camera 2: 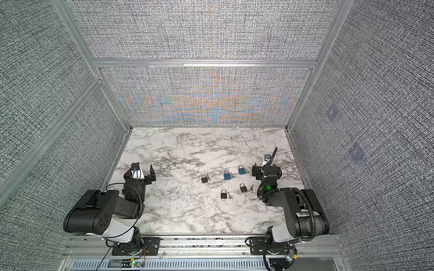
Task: Lock with the key
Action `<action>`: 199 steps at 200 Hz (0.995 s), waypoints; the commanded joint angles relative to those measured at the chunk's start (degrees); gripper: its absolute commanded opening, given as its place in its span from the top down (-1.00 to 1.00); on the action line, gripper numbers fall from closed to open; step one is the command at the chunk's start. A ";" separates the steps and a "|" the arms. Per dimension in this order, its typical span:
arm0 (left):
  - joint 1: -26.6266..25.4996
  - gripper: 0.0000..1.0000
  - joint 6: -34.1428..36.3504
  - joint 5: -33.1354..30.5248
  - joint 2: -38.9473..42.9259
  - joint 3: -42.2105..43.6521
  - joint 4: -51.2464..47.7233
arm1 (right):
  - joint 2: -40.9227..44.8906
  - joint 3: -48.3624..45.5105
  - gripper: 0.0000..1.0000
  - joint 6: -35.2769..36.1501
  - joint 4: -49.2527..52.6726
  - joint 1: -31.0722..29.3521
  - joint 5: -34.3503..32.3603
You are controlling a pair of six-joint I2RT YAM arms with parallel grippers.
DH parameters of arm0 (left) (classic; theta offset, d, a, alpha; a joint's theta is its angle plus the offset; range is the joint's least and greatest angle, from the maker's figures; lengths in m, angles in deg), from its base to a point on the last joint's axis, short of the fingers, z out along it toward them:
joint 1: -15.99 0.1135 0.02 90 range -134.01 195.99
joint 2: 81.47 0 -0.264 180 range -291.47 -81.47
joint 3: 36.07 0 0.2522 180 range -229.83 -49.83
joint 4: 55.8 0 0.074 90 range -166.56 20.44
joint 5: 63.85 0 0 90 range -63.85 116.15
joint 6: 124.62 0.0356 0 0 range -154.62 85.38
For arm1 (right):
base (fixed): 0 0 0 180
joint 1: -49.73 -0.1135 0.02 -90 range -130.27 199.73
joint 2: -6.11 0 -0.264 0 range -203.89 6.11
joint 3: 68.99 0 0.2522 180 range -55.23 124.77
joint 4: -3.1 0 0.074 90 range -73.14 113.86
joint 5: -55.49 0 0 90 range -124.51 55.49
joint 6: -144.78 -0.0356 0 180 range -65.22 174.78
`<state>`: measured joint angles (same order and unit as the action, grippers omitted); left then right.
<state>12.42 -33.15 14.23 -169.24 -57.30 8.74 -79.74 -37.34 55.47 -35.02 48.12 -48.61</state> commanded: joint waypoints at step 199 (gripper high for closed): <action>0.94 -0.99 -0.13 3.95 -0.21 -2.47 -1.18 | -2.63 0.13 -0.98 -3.68 -7.58 2.92 4.00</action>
<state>13.40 -33.35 17.70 -169.33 -59.37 7.85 -82.38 -37.23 51.93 -40.77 50.97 -44.59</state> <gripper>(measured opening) 0.993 0.991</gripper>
